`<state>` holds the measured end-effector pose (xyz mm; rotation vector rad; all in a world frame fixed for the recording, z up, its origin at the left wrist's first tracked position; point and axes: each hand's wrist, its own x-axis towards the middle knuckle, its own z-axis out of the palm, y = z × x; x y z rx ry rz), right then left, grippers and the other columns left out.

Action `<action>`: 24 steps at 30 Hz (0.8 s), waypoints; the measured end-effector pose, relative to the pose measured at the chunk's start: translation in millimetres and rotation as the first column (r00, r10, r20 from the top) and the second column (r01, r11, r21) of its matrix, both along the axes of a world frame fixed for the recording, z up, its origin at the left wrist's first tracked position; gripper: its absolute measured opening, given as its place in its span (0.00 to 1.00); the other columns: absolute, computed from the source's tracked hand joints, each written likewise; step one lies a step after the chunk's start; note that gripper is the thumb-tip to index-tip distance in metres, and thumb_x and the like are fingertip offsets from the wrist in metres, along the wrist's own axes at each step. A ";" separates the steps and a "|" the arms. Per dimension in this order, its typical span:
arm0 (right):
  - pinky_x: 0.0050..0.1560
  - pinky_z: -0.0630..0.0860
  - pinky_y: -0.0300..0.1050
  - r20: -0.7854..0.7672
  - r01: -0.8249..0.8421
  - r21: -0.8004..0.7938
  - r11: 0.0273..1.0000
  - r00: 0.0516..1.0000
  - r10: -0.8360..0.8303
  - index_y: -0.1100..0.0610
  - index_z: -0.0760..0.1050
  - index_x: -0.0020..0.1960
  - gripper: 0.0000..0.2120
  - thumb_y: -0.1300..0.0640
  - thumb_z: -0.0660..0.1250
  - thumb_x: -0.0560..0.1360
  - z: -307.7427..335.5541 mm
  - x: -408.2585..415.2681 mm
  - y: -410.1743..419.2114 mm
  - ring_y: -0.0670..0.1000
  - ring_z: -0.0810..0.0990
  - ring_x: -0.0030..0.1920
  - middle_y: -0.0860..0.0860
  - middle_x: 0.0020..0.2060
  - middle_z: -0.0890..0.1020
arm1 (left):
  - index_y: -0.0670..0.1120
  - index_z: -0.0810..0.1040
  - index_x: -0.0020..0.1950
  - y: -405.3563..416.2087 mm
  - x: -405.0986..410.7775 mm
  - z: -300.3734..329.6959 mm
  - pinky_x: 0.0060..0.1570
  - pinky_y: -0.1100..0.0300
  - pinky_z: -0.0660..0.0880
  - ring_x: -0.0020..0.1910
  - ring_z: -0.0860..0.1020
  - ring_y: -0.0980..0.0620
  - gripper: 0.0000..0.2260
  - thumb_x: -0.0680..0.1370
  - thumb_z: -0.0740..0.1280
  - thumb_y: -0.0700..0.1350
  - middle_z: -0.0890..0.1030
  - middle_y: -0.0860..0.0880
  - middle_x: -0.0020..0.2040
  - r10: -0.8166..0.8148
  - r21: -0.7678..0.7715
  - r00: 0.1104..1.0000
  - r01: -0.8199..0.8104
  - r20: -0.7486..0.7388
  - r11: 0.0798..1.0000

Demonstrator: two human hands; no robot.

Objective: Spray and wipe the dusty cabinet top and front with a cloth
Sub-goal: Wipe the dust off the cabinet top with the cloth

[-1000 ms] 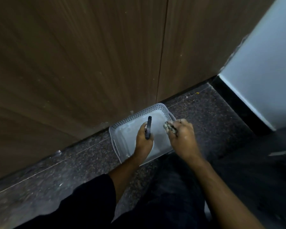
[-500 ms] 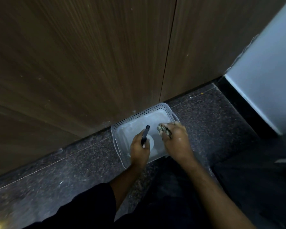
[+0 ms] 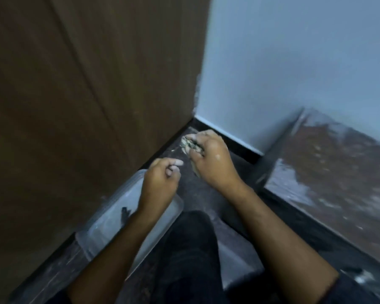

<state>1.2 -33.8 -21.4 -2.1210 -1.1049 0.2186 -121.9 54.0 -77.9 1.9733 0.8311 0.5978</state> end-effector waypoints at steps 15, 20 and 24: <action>0.47 0.70 0.46 0.263 0.476 -0.067 0.877 0.856 -0.445 0.56 0.82 0.47 0.03 0.59 0.69 0.77 38.5 123.0 -199.0 0.56 0.76 0.48 0.52 0.43 0.76 | 0.51 0.83 0.56 -123.3 169.6 91.2 0.55 0.59 0.77 0.51 0.81 0.55 0.10 0.77 0.68 0.46 0.84 0.53 0.53 -0.534 -0.059 0.844 0.531 -0.052 0.846; 0.56 0.72 0.51 0.334 0.414 -0.101 0.905 0.871 -0.361 0.52 0.79 0.63 0.12 0.52 0.63 0.82 7.3 109.8 -209.1 0.52 0.68 0.55 0.50 0.56 0.74 | 0.50 0.82 0.58 -133.5 193.6 85.5 0.54 0.64 0.72 0.52 0.79 0.53 0.11 0.76 0.68 0.45 0.81 0.51 0.56 -0.491 0.070 0.859 0.504 -0.142 0.861; 0.55 0.71 0.52 0.400 0.541 -0.147 0.828 0.798 -0.451 0.50 0.78 0.65 0.13 0.51 0.62 0.82 4.0 151.3 -231.8 0.54 0.69 0.58 0.51 0.61 0.75 | 0.51 0.83 0.55 -134.2 202.6 85.5 0.51 0.64 0.73 0.48 0.78 0.55 0.09 0.76 0.68 0.44 0.81 0.52 0.53 -0.537 0.118 0.834 0.550 -0.129 0.827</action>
